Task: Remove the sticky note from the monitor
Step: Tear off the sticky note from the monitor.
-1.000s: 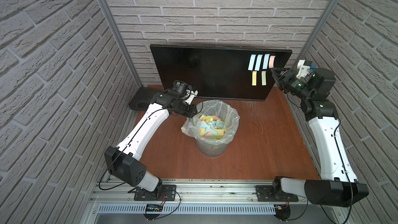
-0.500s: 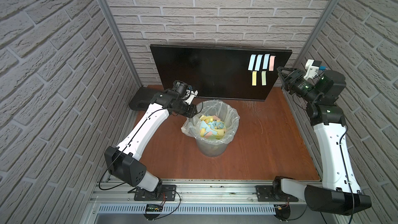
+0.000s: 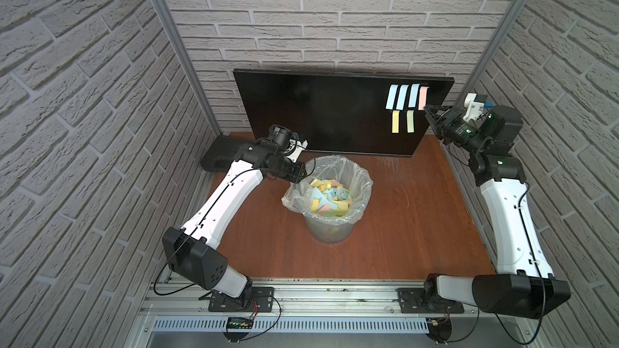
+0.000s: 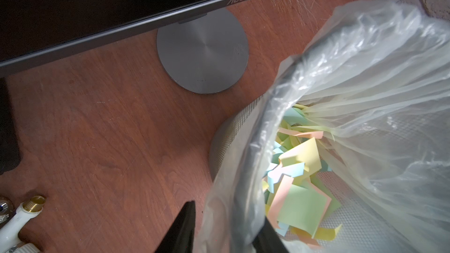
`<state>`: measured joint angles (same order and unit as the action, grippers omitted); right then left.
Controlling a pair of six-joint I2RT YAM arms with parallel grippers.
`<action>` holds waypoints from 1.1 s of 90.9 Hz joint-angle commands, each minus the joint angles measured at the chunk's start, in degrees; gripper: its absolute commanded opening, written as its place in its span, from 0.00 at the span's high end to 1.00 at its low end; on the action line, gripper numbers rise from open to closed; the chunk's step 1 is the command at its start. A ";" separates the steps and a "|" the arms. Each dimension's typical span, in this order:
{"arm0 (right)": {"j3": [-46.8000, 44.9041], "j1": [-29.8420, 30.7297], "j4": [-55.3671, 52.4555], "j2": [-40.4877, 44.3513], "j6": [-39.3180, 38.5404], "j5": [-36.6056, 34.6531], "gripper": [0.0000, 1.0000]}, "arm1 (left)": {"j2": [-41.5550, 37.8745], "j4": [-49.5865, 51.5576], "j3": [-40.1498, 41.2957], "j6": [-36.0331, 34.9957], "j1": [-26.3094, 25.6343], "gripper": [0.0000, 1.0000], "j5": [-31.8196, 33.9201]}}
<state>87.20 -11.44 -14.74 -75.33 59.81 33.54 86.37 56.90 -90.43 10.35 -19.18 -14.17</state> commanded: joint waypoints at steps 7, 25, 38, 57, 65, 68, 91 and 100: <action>2.56 0.73 4.40 -0.46 0.56 1.09 0.64 | -0.06 0.05 -0.59 -0.50 0.73 0.62 0.24; 3.15 1.33 5.28 -0.61 0.75 1.09 0.66 | -0.06 0.04 -0.67 -0.51 0.81 0.62 0.29; 3.69 1.42 5.25 -0.86 0.74 1.09 0.68 | -0.06 0.05 -0.62 -0.48 0.83 0.62 0.29; 4.40 1.94 5.51 -1.91 0.72 1.17 0.72 | -0.06 0.05 -0.71 -0.51 0.81 0.62 0.29; 5.03 2.25 5.47 -2.39 0.52 1.13 0.73 | -0.06 0.05 -0.71 -0.51 0.82 0.62 0.26; 5.26 2.34 5.37 -2.57 0.49 1.17 0.73 | -0.10 0.05 -0.69 -0.51 0.81 0.62 0.21; 5.70 2.65 5.33 -2.74 0.35 1.13 0.84 | -0.01 0.05 -0.70 -0.42 0.81 0.62 0.20; 5.44 2.65 5.38 -2.19 0.31 1.09 0.93 | 0.03 0.05 -0.67 -0.47 0.81 0.62 0.15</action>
<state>91.11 -9.19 -12.19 -78.56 60.71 34.22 86.37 56.90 -90.43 10.35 -18.96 -14.17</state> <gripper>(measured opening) 0.095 0.379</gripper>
